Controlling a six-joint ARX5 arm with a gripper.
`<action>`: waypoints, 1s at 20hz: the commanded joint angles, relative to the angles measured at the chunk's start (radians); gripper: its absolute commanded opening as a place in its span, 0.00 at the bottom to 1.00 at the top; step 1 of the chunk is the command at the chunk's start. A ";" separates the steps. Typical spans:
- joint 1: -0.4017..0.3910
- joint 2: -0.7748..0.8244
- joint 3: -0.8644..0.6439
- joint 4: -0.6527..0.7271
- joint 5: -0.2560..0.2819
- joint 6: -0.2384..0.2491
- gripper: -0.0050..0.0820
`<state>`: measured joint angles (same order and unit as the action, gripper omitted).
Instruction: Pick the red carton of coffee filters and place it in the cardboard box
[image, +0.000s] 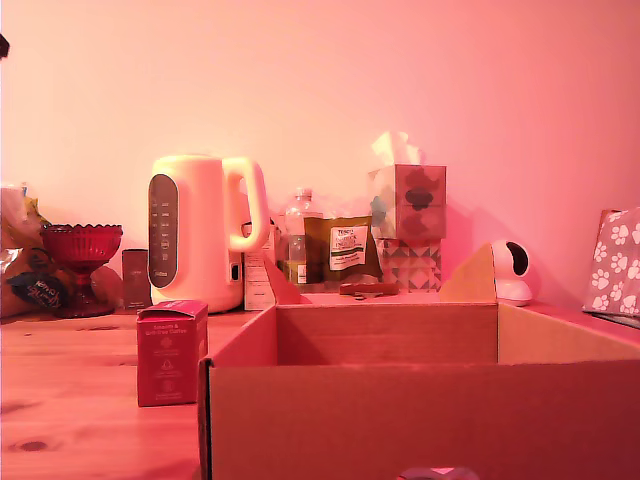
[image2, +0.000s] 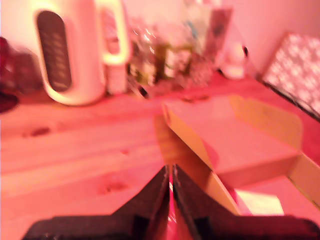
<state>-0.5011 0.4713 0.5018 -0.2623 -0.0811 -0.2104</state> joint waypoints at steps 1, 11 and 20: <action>0.000 0.031 -0.012 0.051 -0.002 -0.013 0.03; -0.111 0.444 -0.011 0.311 -0.039 -0.062 0.03; -0.119 0.604 -0.009 0.323 -0.048 -0.159 0.51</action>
<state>-0.6178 1.0630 0.5018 0.0498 -0.1299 -0.3603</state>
